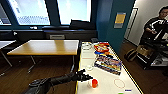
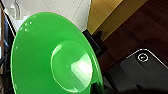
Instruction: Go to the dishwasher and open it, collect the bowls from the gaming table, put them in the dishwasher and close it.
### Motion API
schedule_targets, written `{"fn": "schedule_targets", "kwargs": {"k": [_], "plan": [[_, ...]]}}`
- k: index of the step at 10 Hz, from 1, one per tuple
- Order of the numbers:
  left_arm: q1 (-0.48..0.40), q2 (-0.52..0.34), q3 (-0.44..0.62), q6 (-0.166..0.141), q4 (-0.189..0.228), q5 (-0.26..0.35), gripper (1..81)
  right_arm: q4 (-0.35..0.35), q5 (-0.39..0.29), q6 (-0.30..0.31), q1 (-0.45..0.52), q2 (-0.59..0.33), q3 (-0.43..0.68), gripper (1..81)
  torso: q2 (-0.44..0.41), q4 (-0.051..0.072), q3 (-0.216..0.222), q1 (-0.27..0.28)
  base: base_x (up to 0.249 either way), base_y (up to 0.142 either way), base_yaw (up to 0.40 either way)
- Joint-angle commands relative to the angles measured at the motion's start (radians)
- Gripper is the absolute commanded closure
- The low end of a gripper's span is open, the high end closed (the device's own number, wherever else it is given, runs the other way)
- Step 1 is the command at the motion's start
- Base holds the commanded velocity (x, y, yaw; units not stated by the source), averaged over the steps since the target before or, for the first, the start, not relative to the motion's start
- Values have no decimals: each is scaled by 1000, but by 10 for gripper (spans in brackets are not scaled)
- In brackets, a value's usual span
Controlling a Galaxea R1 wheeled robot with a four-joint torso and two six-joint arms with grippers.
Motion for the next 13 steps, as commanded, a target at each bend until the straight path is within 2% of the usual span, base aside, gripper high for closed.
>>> {"fn": "schedule_targets", "kwargs": {"k": [1, 9, 10, 12, 13], "plan": [[-141, 23, 12, 6, 32, 11, 10, -2, -69, -4, 92, -46, -3, 811, 0, 0, 0, 0, 0, 0, 0], [-128, 87, -54, -3, 6, 42, 10, -2, -72, -2, 99, -45, 15, 811, 0, 0, 0, 0, 0, 0, 0], [-130, 90, -54, -3, 9, 43, 10, -10, -69, -7, 86, -52, 45, 811, 0, 0, 0, 0, 0, 0, 0], [-148, 96, -54, -3, 9, 43, 10, -70, -51, -13, 19, -45, 104, 811, 0, 0, 0, 0, 0, 0, 0], [-159, 101, -54, -3, 7, 43, 10, -87, -24, -15, 8, -34, 124, 811, 0, 0, 0, 0, 0, 0, 0]]}}
